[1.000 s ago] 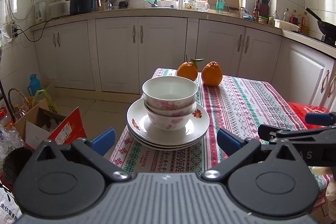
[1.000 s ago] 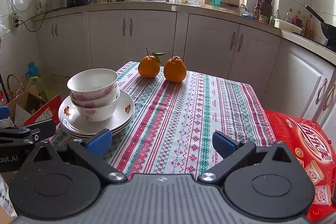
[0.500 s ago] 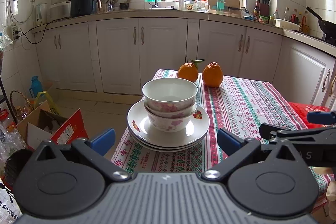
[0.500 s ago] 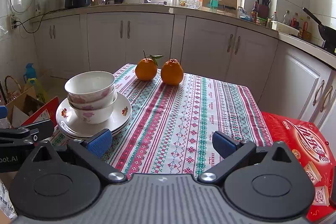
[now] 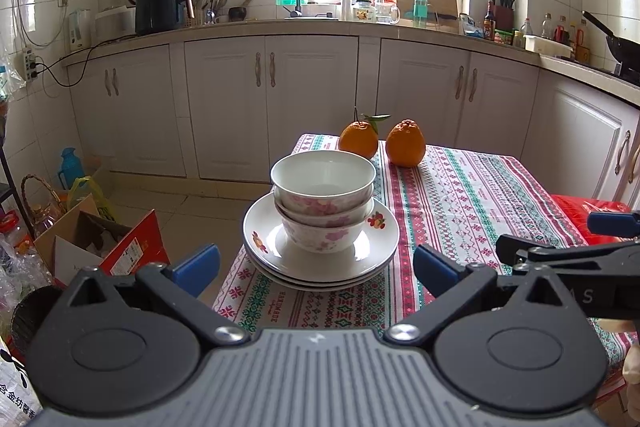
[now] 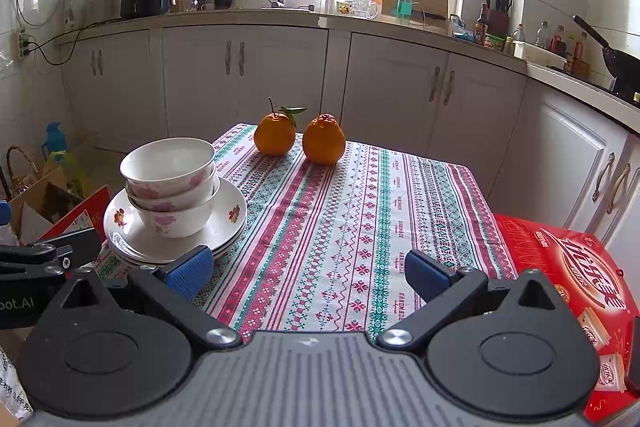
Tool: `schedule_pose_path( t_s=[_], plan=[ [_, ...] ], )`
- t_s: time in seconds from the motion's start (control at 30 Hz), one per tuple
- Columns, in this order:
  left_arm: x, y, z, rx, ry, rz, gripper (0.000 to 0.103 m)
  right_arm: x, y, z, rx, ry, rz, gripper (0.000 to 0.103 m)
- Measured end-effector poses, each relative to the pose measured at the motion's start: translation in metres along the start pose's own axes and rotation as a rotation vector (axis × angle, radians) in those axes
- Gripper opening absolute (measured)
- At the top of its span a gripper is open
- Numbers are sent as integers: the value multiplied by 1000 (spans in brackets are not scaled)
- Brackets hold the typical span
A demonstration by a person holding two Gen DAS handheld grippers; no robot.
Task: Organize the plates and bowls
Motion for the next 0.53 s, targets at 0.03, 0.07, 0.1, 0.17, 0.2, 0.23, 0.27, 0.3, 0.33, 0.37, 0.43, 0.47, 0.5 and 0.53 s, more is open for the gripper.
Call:
schedule_pose_path(
  t_s=[0.03, 0.07, 0.1, 0.17, 0.2, 0.23, 0.27, 0.3, 0.33, 0.37, 0.43, 0.47, 0.5, 0.53],
  plan=[
    [0, 0, 0, 1, -1, 0, 102, 0, 0, 0, 1, 0, -1, 103],
    [0, 0, 0, 0, -1, 1, 102, 0, 0, 0, 2, 0, -2, 103],
    [0, 0, 0, 0, -2, 1, 102, 0, 0, 0, 3, 0, -1, 103],
    [0, 0, 0, -1, -3, 1, 102, 0, 0, 0, 3, 0, -1, 103],
    [0, 0, 0, -1, -2, 2, 102, 0, 0, 0, 4, 1, -1, 103],
    [0, 0, -1, -2, -3, 2, 102, 0, 0, 0, 4, 1, 0, 103],
    [0, 0, -1, -3, -2, 2, 102, 0, 0, -1, 4, 1, 0, 103],
    [0, 0, -1, -2, -3, 2, 102, 0, 0, -1, 4, 1, -1, 103],
    [0, 0, -1, -2, -3, 2, 102, 0, 0, -1, 5, 0, -2, 103],
    [0, 0, -1, -2, -3, 2, 102, 0, 0, -1, 5, -1, -2, 103],
    [0, 0, -1, -2, -3, 2, 102, 0, 0, -1, 7, -1, -3, 103],
    [0, 1, -2, -2, -3, 2, 102, 0, 0, -1, 8, -2, -3, 103],
    [-1, 0, -2, -1, -2, 3, 102, 0, 0, -1, 8, -1, -3, 103],
    [-1, 0, -2, -1, -3, 5, 102, 0, -1, -1, 9, -1, -3, 103]
  ],
)
Point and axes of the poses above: each gripper's, at about its wrist camera, not at the fingertips, and y roughly against the way its jaws point, z to its left, x to its underside, the point moved 1 cm from there along -y, roughly the way its jaws point, and after that the axes turned 10 degrees about x, right-handed, at the moved point
